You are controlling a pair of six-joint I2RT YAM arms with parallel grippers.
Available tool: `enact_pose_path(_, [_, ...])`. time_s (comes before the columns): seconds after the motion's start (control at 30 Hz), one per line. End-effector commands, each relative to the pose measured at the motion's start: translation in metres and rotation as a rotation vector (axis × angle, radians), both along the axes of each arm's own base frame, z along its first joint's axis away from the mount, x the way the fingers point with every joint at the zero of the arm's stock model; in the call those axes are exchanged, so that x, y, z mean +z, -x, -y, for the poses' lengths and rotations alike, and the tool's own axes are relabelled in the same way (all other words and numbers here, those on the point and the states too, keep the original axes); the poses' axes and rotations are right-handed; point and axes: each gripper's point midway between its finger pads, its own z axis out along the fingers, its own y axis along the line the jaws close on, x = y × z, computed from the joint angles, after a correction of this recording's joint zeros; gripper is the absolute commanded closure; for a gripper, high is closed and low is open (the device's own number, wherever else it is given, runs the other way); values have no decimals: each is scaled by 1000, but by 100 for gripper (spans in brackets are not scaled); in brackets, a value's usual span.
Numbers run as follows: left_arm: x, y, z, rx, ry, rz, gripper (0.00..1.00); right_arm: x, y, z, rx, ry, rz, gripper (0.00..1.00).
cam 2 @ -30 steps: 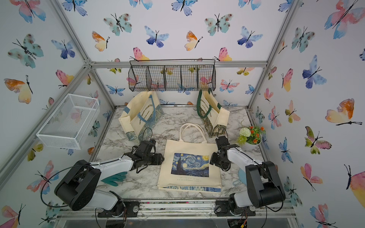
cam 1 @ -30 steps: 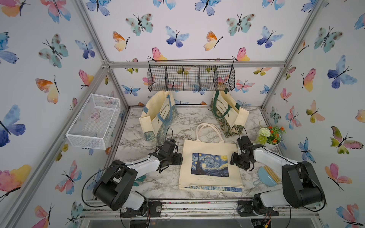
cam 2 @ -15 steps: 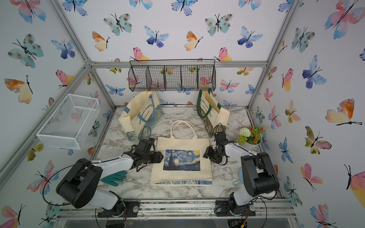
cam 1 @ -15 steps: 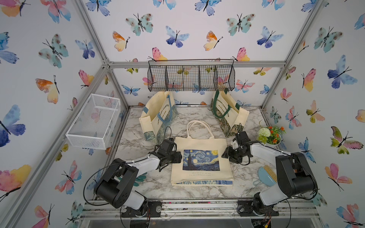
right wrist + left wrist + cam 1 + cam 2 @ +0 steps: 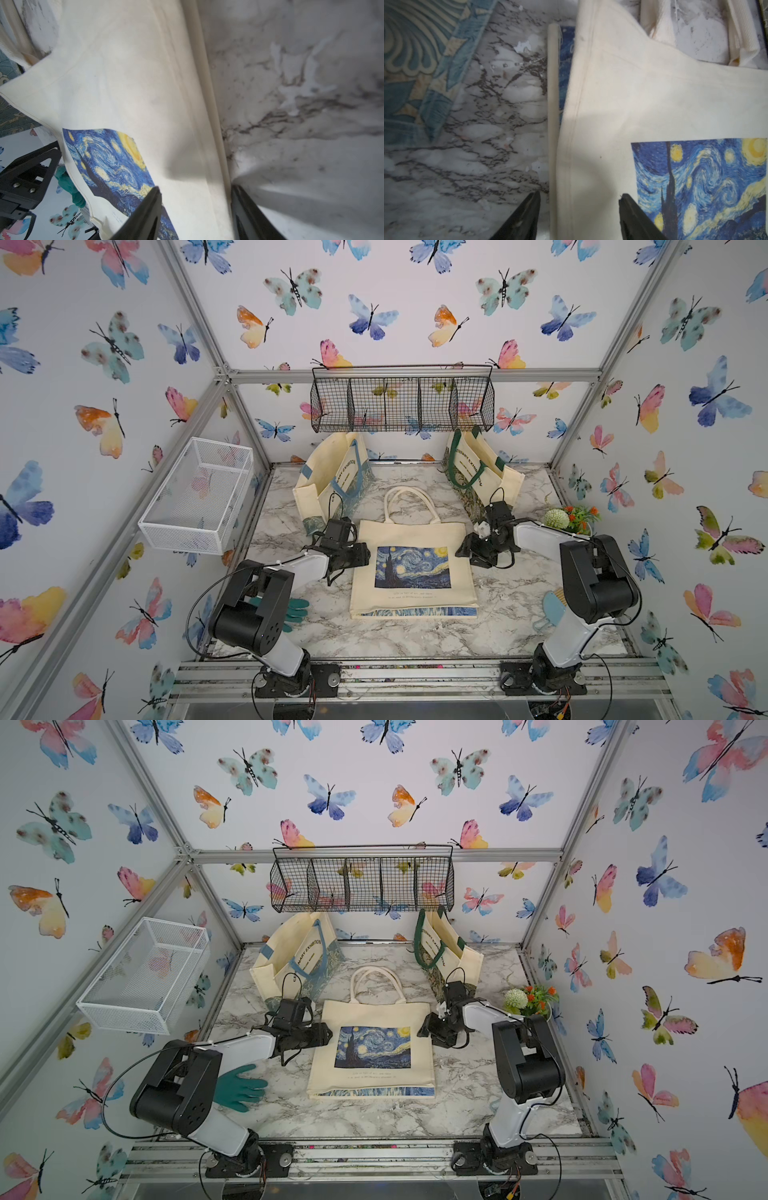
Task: Put away the canvas bag
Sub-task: Adjust the canvas bag at the center of the board.
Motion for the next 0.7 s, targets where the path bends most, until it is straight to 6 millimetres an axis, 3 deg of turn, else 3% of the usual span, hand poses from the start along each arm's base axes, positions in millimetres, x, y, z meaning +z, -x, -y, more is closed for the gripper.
enact_pose_path(0.0, [7,5,5,-29,26,12,36,1,-2,5,28,60,-19,42])
enact_pose_path(0.17, [33,12,0,-17,24,49,37,28,-4,15,26,116,48,42])
enact_pose_path(0.23, [48,23,0,-17,21,82,37,41,3,22,6,134,79,42])
enact_pose_path(0.33, [66,48,3,-51,-13,135,37,62,23,10,15,38,150,45])
enact_pose_path(0.43, [83,77,34,-157,67,170,37,81,46,-21,82,-178,194,54])
enact_pose_path(0.5, [88,98,62,-242,164,163,37,88,63,-48,125,-351,190,67])
enact_pose_path(0.57, [78,112,77,-281,212,112,41,87,81,-77,178,-447,151,79])
enact_pose_path(0.67, [47,126,87,-316,228,9,57,71,104,-115,288,-426,97,93])
